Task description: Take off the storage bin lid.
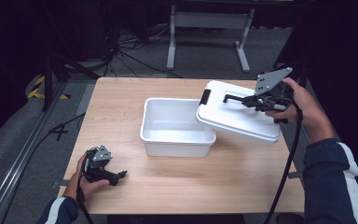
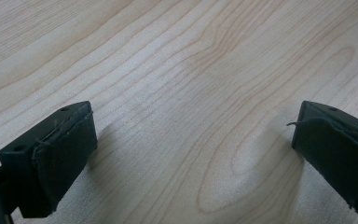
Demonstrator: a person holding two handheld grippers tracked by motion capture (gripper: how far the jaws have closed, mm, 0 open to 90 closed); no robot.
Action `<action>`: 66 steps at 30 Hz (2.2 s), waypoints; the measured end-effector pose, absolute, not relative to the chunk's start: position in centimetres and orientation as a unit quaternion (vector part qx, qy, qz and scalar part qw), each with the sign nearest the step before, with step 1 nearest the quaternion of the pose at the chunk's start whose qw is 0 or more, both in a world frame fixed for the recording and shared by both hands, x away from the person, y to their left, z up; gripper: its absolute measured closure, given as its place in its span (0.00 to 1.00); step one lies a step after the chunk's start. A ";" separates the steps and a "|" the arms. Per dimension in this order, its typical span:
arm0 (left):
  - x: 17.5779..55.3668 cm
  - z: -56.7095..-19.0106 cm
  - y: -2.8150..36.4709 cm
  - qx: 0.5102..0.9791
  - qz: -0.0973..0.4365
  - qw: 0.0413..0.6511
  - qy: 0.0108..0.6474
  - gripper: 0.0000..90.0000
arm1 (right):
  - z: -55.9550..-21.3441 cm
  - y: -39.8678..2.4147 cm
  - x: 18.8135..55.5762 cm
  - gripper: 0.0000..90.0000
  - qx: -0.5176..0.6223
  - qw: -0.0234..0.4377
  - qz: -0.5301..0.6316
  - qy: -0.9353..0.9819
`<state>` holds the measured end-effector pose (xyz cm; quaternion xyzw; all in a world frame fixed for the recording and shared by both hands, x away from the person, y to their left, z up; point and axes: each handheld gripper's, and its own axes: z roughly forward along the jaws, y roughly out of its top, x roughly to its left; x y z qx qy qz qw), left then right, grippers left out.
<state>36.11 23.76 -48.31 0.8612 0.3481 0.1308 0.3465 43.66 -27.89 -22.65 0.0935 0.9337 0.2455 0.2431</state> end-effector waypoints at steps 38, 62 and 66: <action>36.1 -48.3 23.8 0.861 0.131 0.346 0.348 0.00 | -27.9 -36.7 44.2 0.94 0.196 0.236 0.259 0.916; 36.1 -48.3 23.8 0.861 0.131 0.346 0.348 0.00 | -34.4 -36.4 46.3 0.94 0.229 0.179 0.254 0.922; 36.1 -48.3 23.8 0.861 0.131 0.346 0.348 0.00 | -35.4 -36.2 46.6 0.94 0.232 0.176 0.243 0.925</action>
